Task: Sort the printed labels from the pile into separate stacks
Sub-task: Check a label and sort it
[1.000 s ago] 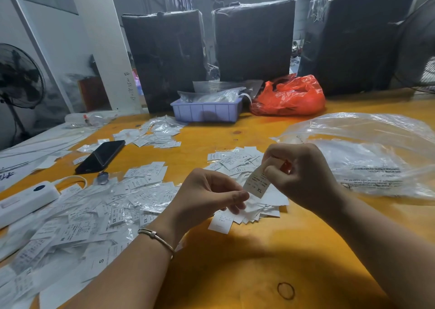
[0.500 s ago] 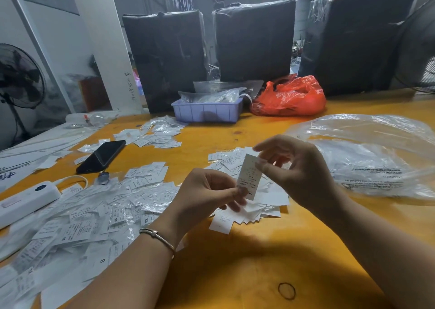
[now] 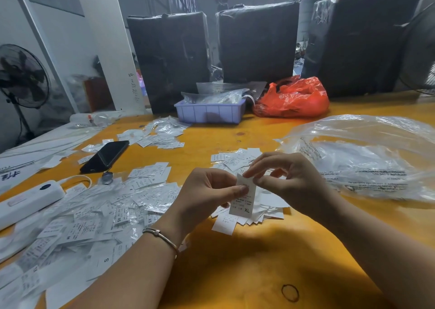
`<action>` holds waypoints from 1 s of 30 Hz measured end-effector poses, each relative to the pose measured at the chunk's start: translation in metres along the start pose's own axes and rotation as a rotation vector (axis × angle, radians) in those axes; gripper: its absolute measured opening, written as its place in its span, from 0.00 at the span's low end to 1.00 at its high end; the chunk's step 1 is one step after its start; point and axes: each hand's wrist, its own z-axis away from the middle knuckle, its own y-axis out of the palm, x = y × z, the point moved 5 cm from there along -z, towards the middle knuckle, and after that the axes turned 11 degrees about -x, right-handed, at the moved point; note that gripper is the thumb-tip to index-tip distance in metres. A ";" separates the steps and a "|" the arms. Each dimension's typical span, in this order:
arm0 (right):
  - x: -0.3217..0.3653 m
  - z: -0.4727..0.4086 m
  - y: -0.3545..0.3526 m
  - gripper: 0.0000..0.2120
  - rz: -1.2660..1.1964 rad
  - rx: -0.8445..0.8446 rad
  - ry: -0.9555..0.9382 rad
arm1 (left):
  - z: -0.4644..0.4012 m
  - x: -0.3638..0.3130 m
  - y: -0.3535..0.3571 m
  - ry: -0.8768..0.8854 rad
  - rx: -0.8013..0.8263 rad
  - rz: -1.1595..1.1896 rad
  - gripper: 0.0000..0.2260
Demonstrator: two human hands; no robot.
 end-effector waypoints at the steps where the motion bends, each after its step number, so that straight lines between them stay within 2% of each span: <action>1: -0.001 -0.001 0.000 0.12 -0.008 -0.011 0.016 | 0.000 0.000 0.000 0.001 -0.003 0.001 0.02; 3: -0.003 -0.002 0.000 0.14 -0.021 -0.004 0.044 | 0.000 0.000 0.000 0.004 -0.008 -0.003 0.00; 6: -0.006 -0.001 0.002 0.15 0.012 0.039 0.055 | -0.002 0.001 -0.001 -0.002 -0.012 -0.012 0.04; 9: -0.018 -0.006 -0.012 0.15 0.170 -0.123 0.021 | -0.005 0.002 -0.010 0.009 -0.085 -0.048 0.08; 11: -0.027 -0.009 -0.021 0.14 0.344 -0.189 0.023 | -0.009 0.005 -0.026 0.030 -0.242 -0.142 0.08; 14: -0.040 -0.012 -0.024 0.12 0.498 -0.058 0.095 | -0.013 0.011 -0.057 0.033 -0.526 -0.484 0.07; 17: -0.042 -0.009 -0.017 0.12 0.474 0.229 0.175 | -0.014 0.016 -0.078 -0.017 -0.652 -0.708 0.09; 19: -0.043 -0.006 -0.013 0.15 0.509 0.368 0.199 | -0.014 0.020 -0.085 -0.092 -0.659 -0.821 0.10; 22: -0.047 -0.001 -0.010 0.16 0.604 0.438 0.183 | -0.013 0.026 -0.090 -0.212 -0.641 -0.976 0.09; 27: -0.047 -0.003 -0.010 0.05 0.608 0.341 0.099 | -0.013 0.036 -0.090 -0.277 -0.584 -1.111 0.09; 30: -0.047 -0.006 -0.011 0.05 0.585 0.307 0.104 | -0.014 0.042 -0.089 -0.300 -0.526 -1.174 0.11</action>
